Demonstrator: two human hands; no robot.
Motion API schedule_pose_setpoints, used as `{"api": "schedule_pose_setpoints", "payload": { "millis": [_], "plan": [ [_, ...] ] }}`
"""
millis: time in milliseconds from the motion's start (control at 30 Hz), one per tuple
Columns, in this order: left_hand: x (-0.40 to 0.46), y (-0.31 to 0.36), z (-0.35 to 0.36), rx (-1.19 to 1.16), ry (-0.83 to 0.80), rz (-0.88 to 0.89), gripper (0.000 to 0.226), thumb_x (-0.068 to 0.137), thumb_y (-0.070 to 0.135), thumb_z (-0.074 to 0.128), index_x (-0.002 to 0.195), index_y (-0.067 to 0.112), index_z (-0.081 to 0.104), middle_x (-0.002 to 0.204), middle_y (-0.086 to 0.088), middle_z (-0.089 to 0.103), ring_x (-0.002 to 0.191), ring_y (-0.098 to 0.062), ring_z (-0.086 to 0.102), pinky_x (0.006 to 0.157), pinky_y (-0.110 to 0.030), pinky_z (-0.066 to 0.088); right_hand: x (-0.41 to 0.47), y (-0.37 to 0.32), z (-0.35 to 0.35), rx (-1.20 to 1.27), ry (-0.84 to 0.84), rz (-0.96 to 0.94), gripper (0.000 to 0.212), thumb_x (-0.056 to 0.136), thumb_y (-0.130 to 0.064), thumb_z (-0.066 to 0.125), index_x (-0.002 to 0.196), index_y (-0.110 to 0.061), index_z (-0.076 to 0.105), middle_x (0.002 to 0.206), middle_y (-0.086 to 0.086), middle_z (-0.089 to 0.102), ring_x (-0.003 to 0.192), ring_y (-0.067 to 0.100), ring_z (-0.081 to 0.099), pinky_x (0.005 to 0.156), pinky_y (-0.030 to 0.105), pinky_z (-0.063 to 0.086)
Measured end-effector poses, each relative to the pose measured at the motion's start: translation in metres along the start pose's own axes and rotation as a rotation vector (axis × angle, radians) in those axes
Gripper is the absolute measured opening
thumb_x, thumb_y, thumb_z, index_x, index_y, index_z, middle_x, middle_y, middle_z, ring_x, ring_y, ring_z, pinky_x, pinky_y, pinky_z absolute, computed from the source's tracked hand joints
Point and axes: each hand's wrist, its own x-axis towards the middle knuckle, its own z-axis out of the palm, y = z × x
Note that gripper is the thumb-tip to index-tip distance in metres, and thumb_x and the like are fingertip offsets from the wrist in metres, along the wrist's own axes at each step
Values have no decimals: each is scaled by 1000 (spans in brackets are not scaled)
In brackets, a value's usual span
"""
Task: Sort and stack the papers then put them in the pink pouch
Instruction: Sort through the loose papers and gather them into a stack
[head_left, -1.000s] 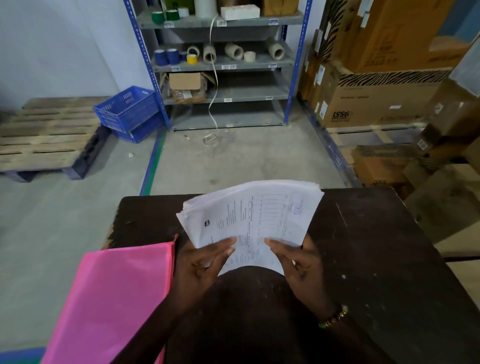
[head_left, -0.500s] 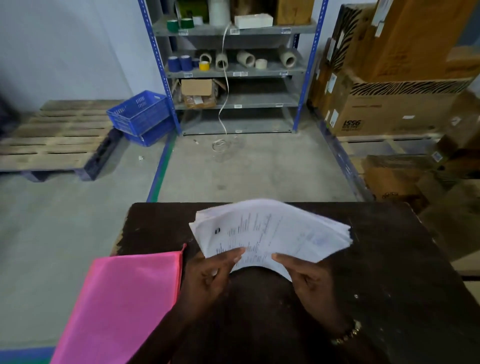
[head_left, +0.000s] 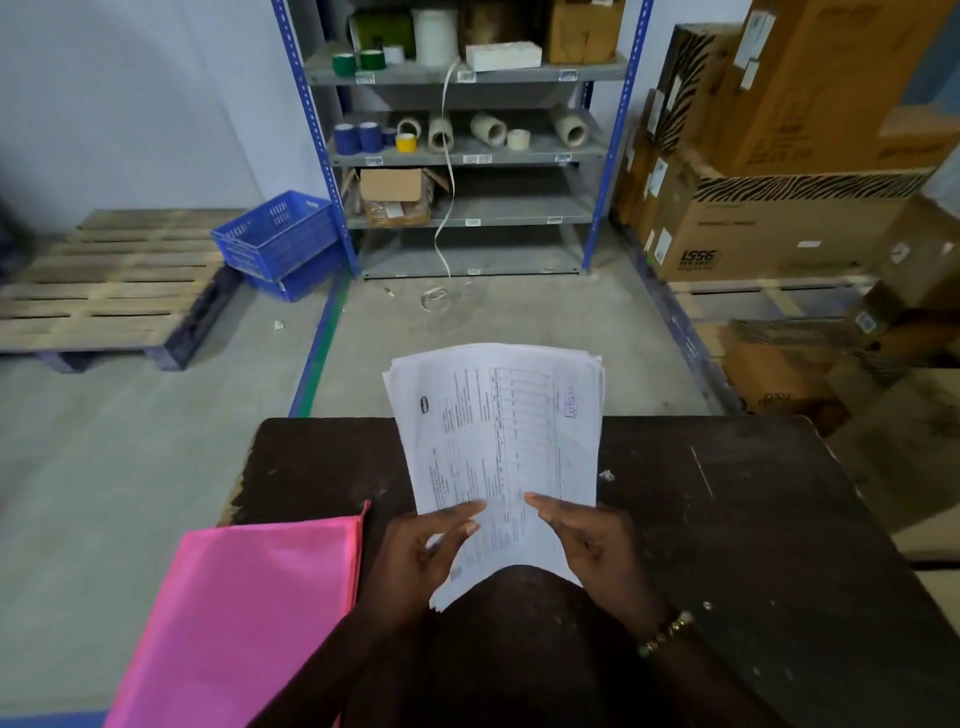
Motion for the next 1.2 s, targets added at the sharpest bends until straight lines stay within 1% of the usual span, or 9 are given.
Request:
{"api": "schedule_pose_setpoints", "payload": {
  "millis": [67,133,300,433,567,767,867,1067,1200],
  "plan": [
    [2,6,-2,39,-1,28,27,92,18,74,109,39,78,120,30,70,121,4,63,89,-15,56,0,-7,-2,27,16,34,31,99,-8,69,127,-19,77,136,-15,71,129,8,66,100,36,61],
    [8,13,-6,69,4,40,28,92,18,74,113,37,77,123,30,69,122,4,62,100,-22,54,4,-17,-6,50,26,73,29,100,-14,68,127,-23,77,135,-18,71,129,6,65,102,33,59],
    [23,54,-21,-52,-100,-41,30,90,18,75,118,30,76,130,15,70,123,-9,65,101,-46,56,17,-52,-26,185,18,177,36,102,-6,65,134,-20,71,139,-19,68,135,6,61,111,35,52],
    [29,106,-36,-83,-135,-6,34,89,17,76,118,35,75,130,21,68,124,-7,64,97,-39,59,31,-100,-50,211,36,155,34,100,-5,68,131,-18,73,133,-25,69,130,0,62,109,27,53],
    [30,160,-49,-151,-92,50,39,88,16,76,125,27,72,132,16,69,124,-7,64,101,-38,56,52,-150,-76,244,54,92,36,99,-5,69,132,-18,72,133,-27,68,130,-6,60,105,15,50],
    [7,218,-65,-367,-93,-46,39,92,0,69,129,13,68,128,4,72,117,-20,70,89,-32,61,49,-215,-91,344,45,125,40,98,3,67,134,-13,71,136,-24,67,131,-2,60,108,19,50],
    [-16,218,-68,-441,-77,-114,41,93,-1,67,132,12,65,128,1,72,117,-24,70,86,-34,62,31,-228,-86,334,84,125,38,97,5,66,132,-9,72,141,-12,66,133,3,60,113,29,49],
    [-47,204,-81,-540,-52,-212,54,93,-1,68,142,17,56,136,-7,67,123,-30,66,93,-44,59,5,-232,-81,299,82,205,38,98,5,66,134,-7,71,141,-15,66,136,7,59,118,43,46],
    [-55,194,-92,-506,-103,-178,47,96,3,64,139,22,59,135,-7,68,124,-28,65,96,-45,57,-7,-230,-79,292,100,255,39,98,6,65,133,-9,71,137,-21,68,135,7,60,117,46,48]
  ]
}}
